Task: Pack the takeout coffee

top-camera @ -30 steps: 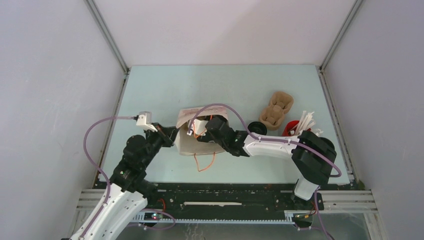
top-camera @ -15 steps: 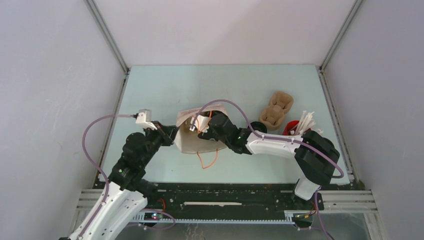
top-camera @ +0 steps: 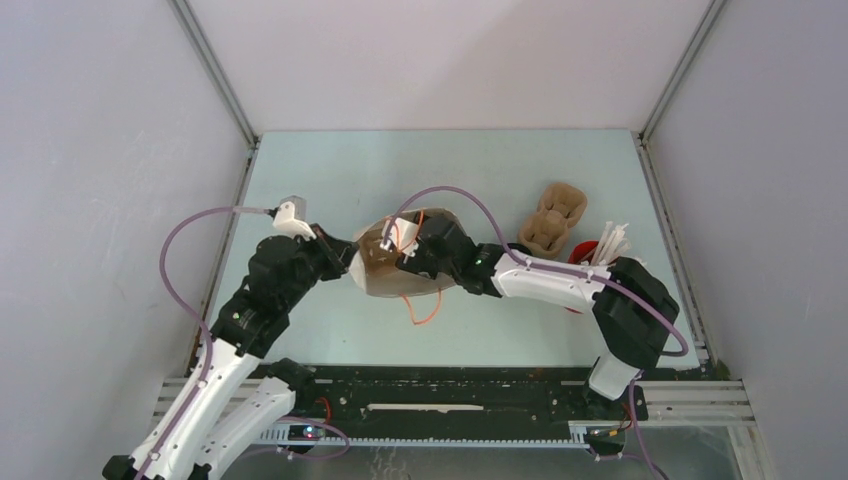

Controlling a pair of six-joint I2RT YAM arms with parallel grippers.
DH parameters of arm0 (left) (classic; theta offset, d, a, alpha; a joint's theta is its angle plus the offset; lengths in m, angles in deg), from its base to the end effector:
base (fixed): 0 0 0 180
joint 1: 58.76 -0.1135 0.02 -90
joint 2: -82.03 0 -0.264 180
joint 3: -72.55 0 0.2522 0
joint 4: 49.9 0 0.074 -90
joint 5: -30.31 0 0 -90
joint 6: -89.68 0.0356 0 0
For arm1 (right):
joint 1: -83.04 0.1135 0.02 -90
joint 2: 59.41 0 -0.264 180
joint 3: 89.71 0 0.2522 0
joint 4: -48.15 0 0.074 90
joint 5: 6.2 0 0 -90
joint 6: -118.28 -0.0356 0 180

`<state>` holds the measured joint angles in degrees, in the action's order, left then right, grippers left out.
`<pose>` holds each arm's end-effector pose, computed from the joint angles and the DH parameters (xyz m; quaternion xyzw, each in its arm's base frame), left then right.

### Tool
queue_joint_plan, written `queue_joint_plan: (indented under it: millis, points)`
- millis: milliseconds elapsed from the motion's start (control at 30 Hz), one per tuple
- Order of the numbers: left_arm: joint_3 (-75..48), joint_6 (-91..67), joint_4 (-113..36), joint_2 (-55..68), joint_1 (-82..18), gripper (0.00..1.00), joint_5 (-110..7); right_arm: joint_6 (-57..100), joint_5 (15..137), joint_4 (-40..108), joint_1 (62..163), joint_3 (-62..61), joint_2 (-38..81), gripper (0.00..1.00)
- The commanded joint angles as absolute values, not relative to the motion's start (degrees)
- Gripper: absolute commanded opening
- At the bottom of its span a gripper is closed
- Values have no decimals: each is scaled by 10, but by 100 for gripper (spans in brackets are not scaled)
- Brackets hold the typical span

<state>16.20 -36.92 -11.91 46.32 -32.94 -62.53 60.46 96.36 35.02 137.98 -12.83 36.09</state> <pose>0.1324 -0.0621 0.3238 -0.0903 0.8005 -0.2898 0.5168 0.2228 0.3040 0.2385 -0.5598 0.6659 0.0018 0.4931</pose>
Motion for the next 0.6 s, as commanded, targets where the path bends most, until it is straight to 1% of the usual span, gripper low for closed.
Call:
queue_joint_plan:
  millis: [0, 200, 567]
  points:
    - [114, -392, -82, 457, -342, 0, -626, 580, 942, 255, 1365, -69, 386, 21]
    - [78, -421, -44, 430, -363, 0, -625, 570, 901, 139, 1359, 5, 422, 21]
    - [19, -423, -6, 369, -415, 0, -608, 569, 845, 3, 1340, 138, 504, 22]
